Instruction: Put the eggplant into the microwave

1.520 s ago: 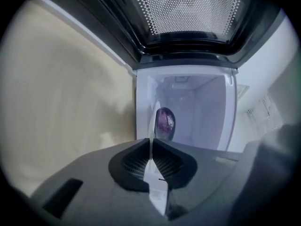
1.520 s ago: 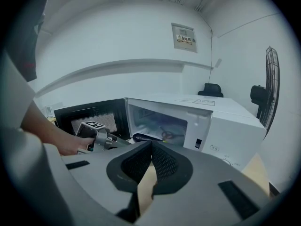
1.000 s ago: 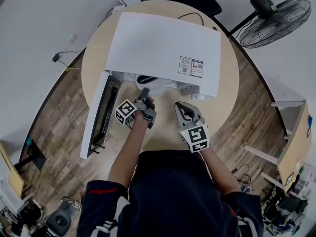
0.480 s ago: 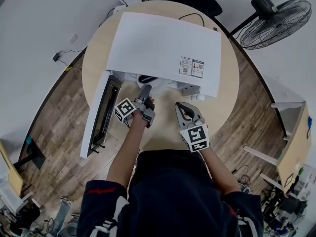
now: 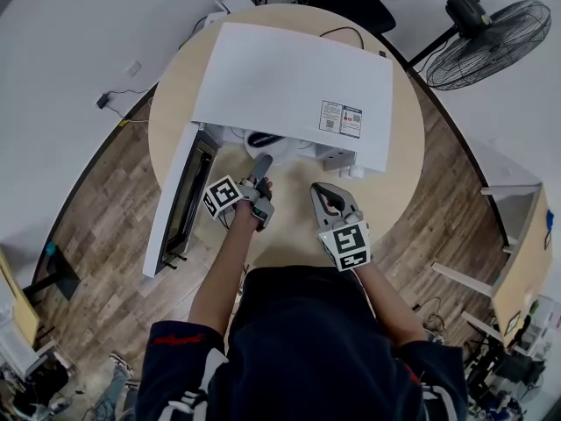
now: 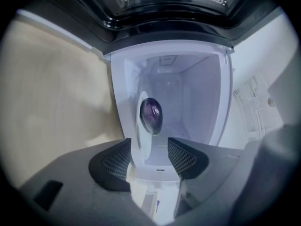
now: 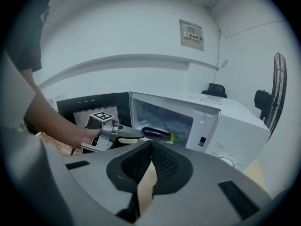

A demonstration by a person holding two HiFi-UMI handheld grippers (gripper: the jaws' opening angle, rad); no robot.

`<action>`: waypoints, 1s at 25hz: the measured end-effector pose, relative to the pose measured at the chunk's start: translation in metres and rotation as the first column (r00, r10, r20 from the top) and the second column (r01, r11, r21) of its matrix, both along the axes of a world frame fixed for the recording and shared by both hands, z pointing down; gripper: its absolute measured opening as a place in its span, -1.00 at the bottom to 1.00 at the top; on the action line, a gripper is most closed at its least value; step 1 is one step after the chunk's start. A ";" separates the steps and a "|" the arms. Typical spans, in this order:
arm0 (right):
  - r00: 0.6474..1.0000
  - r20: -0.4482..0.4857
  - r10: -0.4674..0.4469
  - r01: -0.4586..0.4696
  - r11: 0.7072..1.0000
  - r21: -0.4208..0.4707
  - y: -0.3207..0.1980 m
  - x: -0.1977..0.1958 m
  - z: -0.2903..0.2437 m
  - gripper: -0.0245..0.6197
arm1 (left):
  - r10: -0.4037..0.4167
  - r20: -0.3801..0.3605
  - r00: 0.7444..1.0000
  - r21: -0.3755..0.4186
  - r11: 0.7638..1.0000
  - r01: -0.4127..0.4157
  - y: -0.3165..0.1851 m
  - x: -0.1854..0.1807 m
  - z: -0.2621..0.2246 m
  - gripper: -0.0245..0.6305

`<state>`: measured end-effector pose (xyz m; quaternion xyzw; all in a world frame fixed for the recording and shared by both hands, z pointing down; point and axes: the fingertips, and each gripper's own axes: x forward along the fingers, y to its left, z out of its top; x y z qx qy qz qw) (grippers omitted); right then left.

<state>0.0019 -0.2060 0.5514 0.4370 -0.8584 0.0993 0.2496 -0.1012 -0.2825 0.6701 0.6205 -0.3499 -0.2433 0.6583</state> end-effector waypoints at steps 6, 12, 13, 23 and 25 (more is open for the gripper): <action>1.000 0.006 -0.005 0.005 1.000 -0.001 0.005 -0.002 0.000 -0.89 | 0.090 0.179 0.980 0.032 0.995 -0.098 0.020 -0.005 -0.002 -0.26; 1.000 0.007 -0.009 0.009 1.000 -0.001 0.008 -0.002 0.002 -0.89 | 0.229 0.463 0.856 0.006 0.965 -0.262 0.040 -0.004 0.004 -0.68; 1.000 0.004 -0.009 0.009 1.000 -0.002 0.008 -0.002 0.003 -0.89 | 0.236 0.496 0.836 0.002 0.962 -0.272 0.040 -0.004 0.005 -0.74; 1.000 0.003 -0.005 0.005 1.000 -0.014 0.007 -0.004 0.006 -0.89 | 0.247 0.761 0.600 -0.026 0.936 -0.352 0.028 -0.008 0.011 -0.87; 1.000 0.003 -0.004 0.004 1.000 -0.016 0.006 -0.004 0.007 -0.89 | 0.254 0.780 0.572 -0.030 0.928 -0.371 0.027 -0.005 0.014 -0.87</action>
